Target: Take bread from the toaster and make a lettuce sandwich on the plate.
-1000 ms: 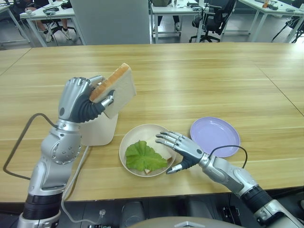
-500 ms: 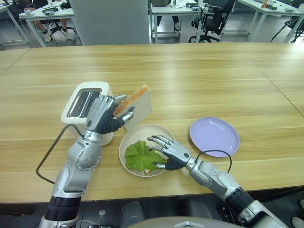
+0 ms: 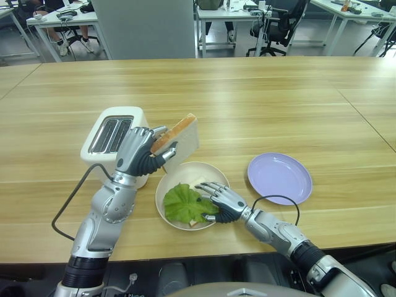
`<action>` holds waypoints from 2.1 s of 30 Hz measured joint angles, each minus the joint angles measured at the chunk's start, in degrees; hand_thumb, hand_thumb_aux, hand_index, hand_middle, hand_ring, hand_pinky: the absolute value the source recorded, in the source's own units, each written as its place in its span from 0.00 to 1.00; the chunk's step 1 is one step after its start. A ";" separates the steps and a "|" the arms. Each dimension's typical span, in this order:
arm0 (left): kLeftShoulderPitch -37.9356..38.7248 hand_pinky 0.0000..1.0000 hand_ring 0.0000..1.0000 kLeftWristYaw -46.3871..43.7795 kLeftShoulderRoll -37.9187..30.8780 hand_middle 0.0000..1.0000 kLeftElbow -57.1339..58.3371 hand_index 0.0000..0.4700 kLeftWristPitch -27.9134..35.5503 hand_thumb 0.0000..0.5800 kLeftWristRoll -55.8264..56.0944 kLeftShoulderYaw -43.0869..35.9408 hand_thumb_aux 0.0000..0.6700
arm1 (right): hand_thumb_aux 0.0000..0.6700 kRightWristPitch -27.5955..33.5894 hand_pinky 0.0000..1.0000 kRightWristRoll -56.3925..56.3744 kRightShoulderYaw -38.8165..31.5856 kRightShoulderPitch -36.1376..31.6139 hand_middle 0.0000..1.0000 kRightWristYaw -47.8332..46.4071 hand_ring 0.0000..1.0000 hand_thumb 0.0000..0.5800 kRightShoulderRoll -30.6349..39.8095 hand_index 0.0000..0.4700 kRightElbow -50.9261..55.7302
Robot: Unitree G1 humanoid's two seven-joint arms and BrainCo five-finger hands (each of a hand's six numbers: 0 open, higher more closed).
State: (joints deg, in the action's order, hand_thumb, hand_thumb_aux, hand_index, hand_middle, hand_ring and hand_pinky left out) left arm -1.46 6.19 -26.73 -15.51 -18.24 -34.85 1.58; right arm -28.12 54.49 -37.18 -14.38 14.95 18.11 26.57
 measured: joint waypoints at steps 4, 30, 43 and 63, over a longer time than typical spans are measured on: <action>0.00 1.00 1.00 0.00 0.06 1.00 0.00 0.98 0.00 1.00 -0.24 0.00 1.00 | 1.00 0.01 0.00 -0.11 -0.48 -0.04 0.00 -0.23 0.00 1.00 0.20 0.98 -1.10; 0.10 1.00 1.00 -0.50 0.08 1.00 1.02 0.98 -0.08 1.00 -2.42 -1.33 1.00 | 1.00 4.99 0.00 0.91 1.62 -3.46 0.00 1.71 0.00 1.00 4.77 0.98 -3.97; 0.09 1.00 1.00 -1.56 0.08 1.00 2.09 0.98 -0.14 1.00 -2.43 -3.03 1.00 | 1.00 5.54 0.00 1.03 2.58 -5.69 0.00 4.72 0.00 1.00 4.55 0.98 -2.71; 0.27 1.00 1.00 -5.74 0.07 1.00 4.48 0.98 -0.20 1.00 1.50 -4.42 1.00 | 0.00 8.87 0.00 3.26 2.06 -6.22 0.00 6.98 0.00 0.00 7.77 0.00 -1.43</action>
State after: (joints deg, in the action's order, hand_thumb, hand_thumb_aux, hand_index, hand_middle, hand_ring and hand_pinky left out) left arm -1.19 0.46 -26.66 -11.03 -18.44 -33.35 -2.84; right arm -19.24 57.75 -35.12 -20.60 21.93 25.89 25.14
